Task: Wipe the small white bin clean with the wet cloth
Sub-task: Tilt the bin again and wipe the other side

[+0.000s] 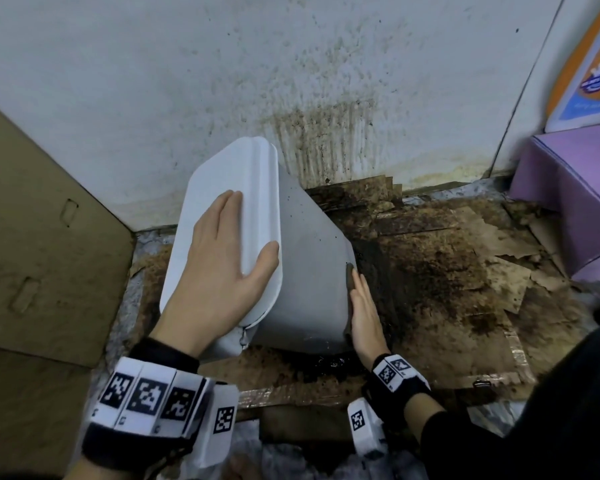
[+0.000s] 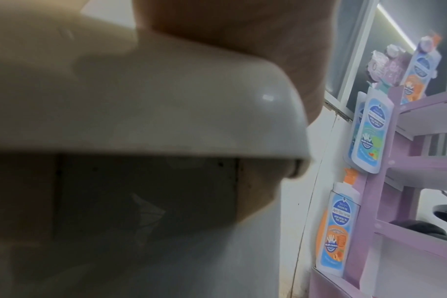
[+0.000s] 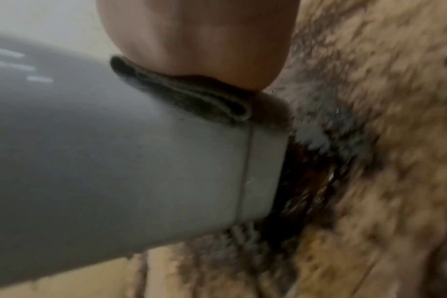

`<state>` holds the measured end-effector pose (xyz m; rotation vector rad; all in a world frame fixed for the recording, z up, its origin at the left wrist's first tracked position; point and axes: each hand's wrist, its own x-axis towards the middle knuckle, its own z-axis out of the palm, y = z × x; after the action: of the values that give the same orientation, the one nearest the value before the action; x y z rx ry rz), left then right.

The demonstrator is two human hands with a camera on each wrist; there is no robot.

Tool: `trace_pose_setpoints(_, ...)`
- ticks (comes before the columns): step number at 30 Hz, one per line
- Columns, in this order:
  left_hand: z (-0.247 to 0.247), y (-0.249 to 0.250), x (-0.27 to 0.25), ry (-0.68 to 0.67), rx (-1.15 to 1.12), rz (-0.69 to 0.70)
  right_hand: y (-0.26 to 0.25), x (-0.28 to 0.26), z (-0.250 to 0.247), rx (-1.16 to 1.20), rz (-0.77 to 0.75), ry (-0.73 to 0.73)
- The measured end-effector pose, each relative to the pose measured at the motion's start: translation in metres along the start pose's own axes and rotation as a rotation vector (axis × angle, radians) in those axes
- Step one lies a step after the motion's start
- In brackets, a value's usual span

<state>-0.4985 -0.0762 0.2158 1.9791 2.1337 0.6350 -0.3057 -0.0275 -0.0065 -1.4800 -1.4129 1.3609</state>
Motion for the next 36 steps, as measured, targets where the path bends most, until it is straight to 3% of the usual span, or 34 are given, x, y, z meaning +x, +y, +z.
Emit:
trace_pose_setpoints(4,0.000,-0.003,0.000,0.003,0.000,0.003,-0.021,-0.004,0.010,0.066,0.031,0.068)
trace_pose_setpoints(7,0.001,-0.002,0.000,0.005,-0.009,0.007,-0.060,-0.014,0.023,0.098,-0.051,0.086)
trace_pose_setpoints(12,0.001,0.000,-0.001,-0.006,-0.012,0.007,-0.140,-0.036,0.038,0.198,-0.288,-0.078)
trace_pose_setpoints(14,-0.001,-0.002,-0.002,-0.013,-0.022,0.000,-0.145,-0.038,0.033,0.166,-0.373,-0.127)
trace_pose_setpoints(17,-0.001,-0.003,-0.001,-0.010,-0.030,-0.001,-0.114,-0.034,0.026,-0.001,-0.487,-0.081)
trace_pose_setpoints(19,-0.002,-0.004,0.000,-0.008,-0.040,-0.006,-0.077,-0.027,0.022,-0.036,-0.436,-0.023)
trace_pose_setpoints(22,-0.004,-0.005,-0.001,-0.009,-0.055,-0.014,-0.032,-0.017,0.013,-0.006,-0.180,0.022)
trace_pose_setpoints(26,-0.004,-0.004,-0.002,-0.003,-0.049,-0.003,-0.025,-0.012,0.008,0.039,0.021,0.044)
trace_pose_setpoints(31,-0.002,-0.002,-0.002,-0.022,-0.032,0.002,-0.071,-0.015,0.022,0.061,-0.033,0.019)
trace_pose_setpoints(36,0.000,0.001,0.000,-0.027,-0.025,0.028,-0.137,-0.025,0.029,0.266,-0.160,-0.143)
